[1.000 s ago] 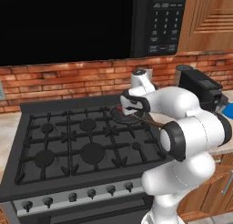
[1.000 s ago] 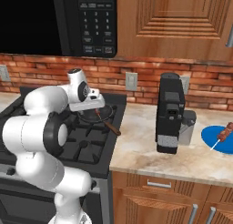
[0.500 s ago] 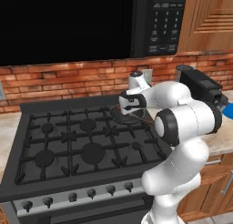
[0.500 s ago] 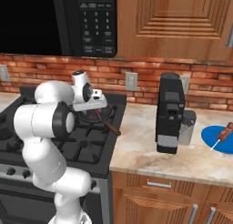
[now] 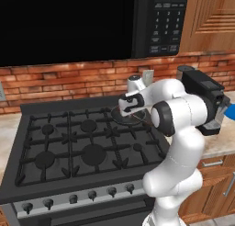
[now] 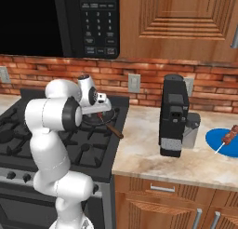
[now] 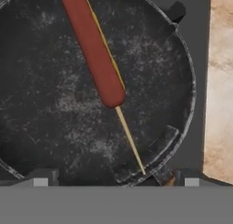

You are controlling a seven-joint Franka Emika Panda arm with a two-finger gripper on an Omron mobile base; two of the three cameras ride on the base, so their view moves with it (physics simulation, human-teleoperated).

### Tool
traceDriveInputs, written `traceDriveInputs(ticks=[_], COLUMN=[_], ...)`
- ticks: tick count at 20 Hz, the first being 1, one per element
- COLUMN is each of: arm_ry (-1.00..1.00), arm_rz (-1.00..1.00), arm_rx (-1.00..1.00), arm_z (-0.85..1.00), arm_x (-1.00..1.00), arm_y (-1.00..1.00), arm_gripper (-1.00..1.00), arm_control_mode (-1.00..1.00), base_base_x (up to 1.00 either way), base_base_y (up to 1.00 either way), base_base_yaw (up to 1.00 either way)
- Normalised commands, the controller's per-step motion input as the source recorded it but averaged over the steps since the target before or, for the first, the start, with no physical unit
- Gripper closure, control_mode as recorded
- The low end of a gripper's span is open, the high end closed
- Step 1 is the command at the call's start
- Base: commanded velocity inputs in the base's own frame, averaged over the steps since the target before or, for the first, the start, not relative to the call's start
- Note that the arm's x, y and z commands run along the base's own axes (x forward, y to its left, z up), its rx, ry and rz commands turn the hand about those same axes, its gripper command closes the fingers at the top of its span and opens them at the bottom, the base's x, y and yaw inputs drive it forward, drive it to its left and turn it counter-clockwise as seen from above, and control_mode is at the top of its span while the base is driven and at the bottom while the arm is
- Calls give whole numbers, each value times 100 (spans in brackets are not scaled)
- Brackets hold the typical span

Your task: Place the cold items (eggplant and lime) from the fridge in one tupperware on the dining counter. Place the warm items (hot dog and kebab skewer) in the stove area in another tupperware.

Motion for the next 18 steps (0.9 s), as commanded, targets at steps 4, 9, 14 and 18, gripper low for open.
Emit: traceDriveInputs(ticks=[4, 9, 14, 18], arm_ry=[0, 1, 1, 0], arm_rz=[0, 0, 0, 0], arm_rx=[0, 0, 0, 0], arm_z=[-24, -26, -28, -25], arm_x=[33, 36, 36, 31], arm_y=[0, 0, 3, 2], arm_gripper=[-100, -100, -100, -100], arm_control_mode=[-100, -100, -100, -100], base_base_x=[0, 0, 0, 0], base_base_y=[0, 0, 0, 0], base_base_yaw=[0, 0, 0, 0])
